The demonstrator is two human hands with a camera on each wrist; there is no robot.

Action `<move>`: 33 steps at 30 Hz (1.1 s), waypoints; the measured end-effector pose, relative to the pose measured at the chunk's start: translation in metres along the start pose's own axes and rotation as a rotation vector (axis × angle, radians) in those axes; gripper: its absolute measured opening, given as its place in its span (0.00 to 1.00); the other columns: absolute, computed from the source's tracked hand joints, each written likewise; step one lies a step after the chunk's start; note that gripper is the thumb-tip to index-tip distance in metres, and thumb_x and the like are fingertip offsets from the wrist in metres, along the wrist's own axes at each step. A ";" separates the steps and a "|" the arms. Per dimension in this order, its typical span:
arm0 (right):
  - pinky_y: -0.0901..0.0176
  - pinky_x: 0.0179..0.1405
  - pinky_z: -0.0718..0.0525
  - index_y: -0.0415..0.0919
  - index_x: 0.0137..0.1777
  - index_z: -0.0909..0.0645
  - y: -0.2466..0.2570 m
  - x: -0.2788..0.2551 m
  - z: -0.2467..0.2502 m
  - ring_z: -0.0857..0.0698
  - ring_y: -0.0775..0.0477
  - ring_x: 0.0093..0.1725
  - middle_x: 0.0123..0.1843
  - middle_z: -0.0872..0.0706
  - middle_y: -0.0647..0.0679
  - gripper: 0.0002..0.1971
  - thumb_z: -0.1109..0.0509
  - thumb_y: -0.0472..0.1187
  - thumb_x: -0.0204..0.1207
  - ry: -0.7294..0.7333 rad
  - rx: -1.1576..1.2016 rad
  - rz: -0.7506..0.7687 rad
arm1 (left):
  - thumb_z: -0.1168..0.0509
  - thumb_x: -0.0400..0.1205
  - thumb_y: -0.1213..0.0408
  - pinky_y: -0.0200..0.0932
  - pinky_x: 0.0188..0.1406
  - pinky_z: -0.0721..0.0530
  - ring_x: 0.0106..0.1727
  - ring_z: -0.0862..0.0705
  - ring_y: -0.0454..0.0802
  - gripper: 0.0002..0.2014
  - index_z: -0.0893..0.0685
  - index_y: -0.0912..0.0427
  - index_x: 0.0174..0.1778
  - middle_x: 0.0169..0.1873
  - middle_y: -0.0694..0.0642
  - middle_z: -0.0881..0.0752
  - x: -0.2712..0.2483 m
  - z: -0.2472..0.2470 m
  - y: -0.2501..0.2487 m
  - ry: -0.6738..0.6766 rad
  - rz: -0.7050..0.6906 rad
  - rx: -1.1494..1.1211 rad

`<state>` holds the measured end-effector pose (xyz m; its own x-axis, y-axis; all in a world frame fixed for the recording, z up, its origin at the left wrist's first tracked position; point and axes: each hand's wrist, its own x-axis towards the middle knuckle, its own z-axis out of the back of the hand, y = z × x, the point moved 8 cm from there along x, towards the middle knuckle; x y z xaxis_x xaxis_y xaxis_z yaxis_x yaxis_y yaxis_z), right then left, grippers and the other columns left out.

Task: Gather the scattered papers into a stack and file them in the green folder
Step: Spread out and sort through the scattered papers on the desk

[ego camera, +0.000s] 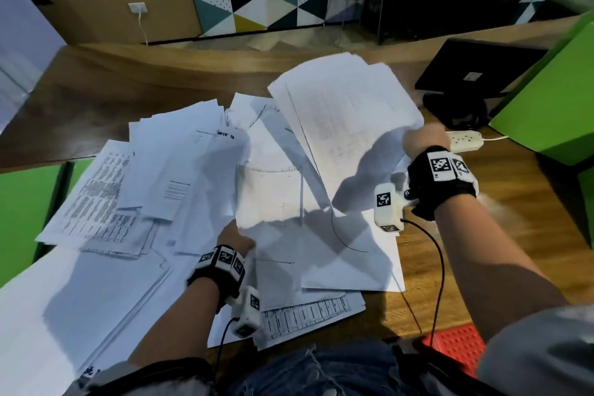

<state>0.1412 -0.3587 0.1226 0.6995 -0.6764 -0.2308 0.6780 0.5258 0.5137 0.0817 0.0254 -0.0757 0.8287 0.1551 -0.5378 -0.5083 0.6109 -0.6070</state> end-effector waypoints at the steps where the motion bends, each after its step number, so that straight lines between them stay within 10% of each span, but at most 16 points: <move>1: 0.50 0.68 0.25 0.25 0.74 0.31 -0.012 0.005 -0.008 0.23 0.35 0.73 0.73 0.23 0.32 0.24 0.40 0.39 0.82 0.032 0.012 -0.051 | 0.33 0.74 0.76 0.41 0.51 0.24 0.62 0.18 0.63 0.24 0.24 0.70 0.67 0.62 0.68 0.17 0.001 0.000 0.001 0.004 0.002 -0.011; 3: 0.54 0.59 0.19 0.28 0.77 0.34 -0.040 0.009 -0.024 0.19 0.39 0.68 0.70 0.20 0.36 0.27 0.36 0.36 0.80 0.129 0.053 -0.132 | 0.32 0.74 0.75 0.44 0.57 0.23 0.64 0.18 0.63 0.24 0.24 0.70 0.68 0.63 0.68 0.17 0.001 0.000 0.003 0.005 0.007 -0.023; 5: 0.66 0.29 0.17 0.31 0.76 0.31 -0.067 0.007 -0.038 0.18 0.44 0.55 0.63 0.19 0.40 0.28 0.32 0.33 0.76 0.216 0.107 -0.169 | 0.31 0.74 0.74 0.47 0.60 0.22 0.65 0.19 0.63 0.24 0.24 0.71 0.67 0.64 0.68 0.18 0.000 0.001 0.004 0.009 0.021 -0.035; 8: 0.72 0.08 0.27 0.33 0.78 0.33 -0.100 0.002 -0.059 0.27 0.46 0.51 0.74 0.26 0.42 0.23 0.41 0.34 0.83 0.303 0.223 -0.203 | 0.30 0.70 0.72 0.48 0.62 0.22 0.65 0.19 0.64 0.27 0.23 0.70 0.67 0.63 0.68 0.18 -0.003 0.000 0.004 0.039 0.019 -0.080; 13: 0.54 0.37 0.16 0.27 0.61 0.21 -0.140 0.003 -0.086 0.16 0.37 0.43 0.49 0.14 0.29 0.18 0.41 0.37 0.77 0.270 0.002 -0.244 | 0.35 0.56 0.64 0.49 0.59 0.20 0.63 0.18 0.64 0.38 0.23 0.69 0.67 0.62 0.69 0.17 -0.001 -0.001 0.004 0.067 0.019 -0.134; 16: 0.40 0.54 0.17 0.27 0.66 0.26 -0.148 0.004 -0.098 0.16 0.29 0.54 0.58 0.17 0.28 0.18 0.42 0.33 0.77 0.299 -0.029 -0.237 | 0.34 0.58 0.64 0.44 0.54 0.22 0.63 0.18 0.63 0.37 0.22 0.70 0.66 0.62 0.69 0.17 -0.003 0.000 0.001 0.086 0.035 -0.121; 19: 0.48 0.50 0.23 0.29 0.74 0.32 -0.146 0.009 -0.107 0.20 0.32 0.57 0.68 0.22 0.29 0.23 0.40 0.32 0.80 0.365 -0.043 -0.199 | 0.29 0.66 0.70 0.43 0.54 0.24 0.63 0.18 0.63 0.30 0.22 0.70 0.66 0.62 0.68 0.17 -0.002 -0.001 0.002 0.076 0.053 -0.122; 23: 0.52 0.46 0.24 0.31 0.64 0.25 -0.144 0.013 -0.124 0.21 0.38 0.49 0.54 0.23 0.36 0.17 0.33 0.34 0.77 0.480 -0.091 -0.157 | 0.31 0.62 0.67 0.43 0.54 0.23 0.63 0.18 0.63 0.32 0.21 0.69 0.66 0.61 0.68 0.16 -0.002 -0.001 0.000 0.081 0.046 -0.128; 28: 0.36 0.59 0.15 0.28 0.61 0.20 -0.145 0.021 -0.151 0.14 0.31 0.54 0.59 0.15 0.31 0.30 0.26 0.34 0.54 0.598 0.037 -0.155 | 0.36 0.57 0.63 0.42 0.50 0.23 0.60 0.16 0.62 0.34 0.19 0.68 0.62 0.57 0.67 0.15 -0.001 -0.004 0.002 0.075 0.039 -0.131; 33: 0.48 0.61 0.16 0.22 0.65 0.24 -0.083 -0.008 -0.147 0.16 0.28 0.58 0.58 0.16 0.28 0.20 0.34 0.21 0.71 0.641 0.260 -0.094 | 0.38 0.83 0.54 0.50 0.73 0.31 0.75 0.27 0.63 0.30 0.31 0.73 0.75 0.74 0.69 0.27 0.005 -0.001 0.011 0.024 0.167 -0.243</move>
<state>0.1125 -0.3216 -0.0394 0.6903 -0.2327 -0.6851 0.7219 0.2854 0.6304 0.0800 0.0317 -0.0857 0.7242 0.2180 -0.6542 -0.6811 0.3744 -0.6293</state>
